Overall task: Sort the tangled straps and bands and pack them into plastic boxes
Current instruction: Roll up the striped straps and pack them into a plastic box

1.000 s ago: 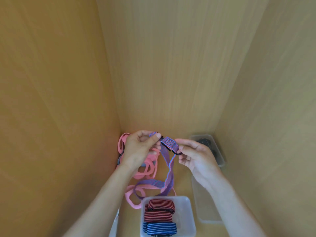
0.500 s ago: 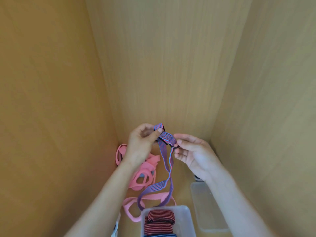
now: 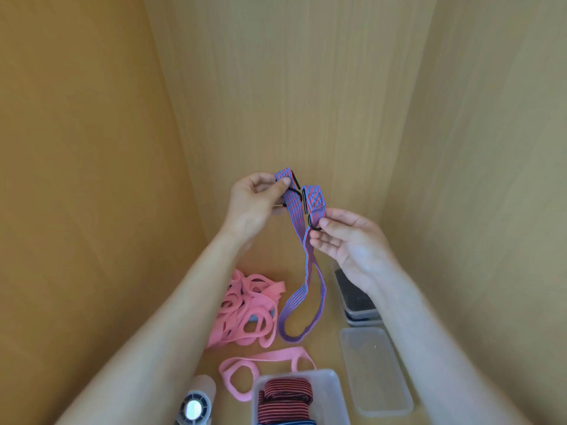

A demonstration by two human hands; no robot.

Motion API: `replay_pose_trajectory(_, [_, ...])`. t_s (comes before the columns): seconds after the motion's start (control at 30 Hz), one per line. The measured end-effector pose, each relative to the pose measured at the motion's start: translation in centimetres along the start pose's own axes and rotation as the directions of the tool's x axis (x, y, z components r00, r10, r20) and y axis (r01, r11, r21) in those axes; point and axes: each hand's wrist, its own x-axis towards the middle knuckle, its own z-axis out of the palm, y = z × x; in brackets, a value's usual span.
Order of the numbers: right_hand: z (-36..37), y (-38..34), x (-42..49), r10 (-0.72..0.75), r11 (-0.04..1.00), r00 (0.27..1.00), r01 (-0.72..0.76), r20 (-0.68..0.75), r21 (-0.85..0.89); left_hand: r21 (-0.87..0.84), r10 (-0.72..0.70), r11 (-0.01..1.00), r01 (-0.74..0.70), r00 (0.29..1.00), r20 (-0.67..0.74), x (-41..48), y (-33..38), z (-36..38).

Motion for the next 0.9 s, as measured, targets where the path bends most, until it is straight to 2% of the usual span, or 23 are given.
replay_pose_trajectory(0.3, [0.4,-1.9,1.2,-0.008,0.997,0.999,0.004,0.053,0.075,0.04,0.032,0.999,-0.035,0.997,0.074,1.1,2.2,1.4])
replay_pose_trajectory(0.6, [1.1,-1.4,2.2,-0.101,0.994,0.992,0.098,-0.072,-0.039,0.15,0.038,0.988,-0.039,0.999,0.009,0.9,1.9,2.8])
replay_pose_trajectory(0.67, [1.1,-1.4,2.3,-0.116,0.993,0.989,0.114,-0.089,-0.027,0.16,0.026,0.987,-0.022,0.999,-0.026,1.1,1.8,3.0])
replay_pose_trajectory(0.77, [1.2,-1.7,2.3,-0.118,0.991,0.992,0.12,-0.032,0.052,0.136,-0.01,0.991,0.016,0.999,-0.045,1.4,1.8,3.0])
replay_pose_trajectory(0.9, [1.9,-1.9,2.5,-0.201,0.973,0.978,0.193,-0.053,-0.128,0.066,-0.022,0.998,0.019,0.999,0.041,1.6,2.1,3.0])
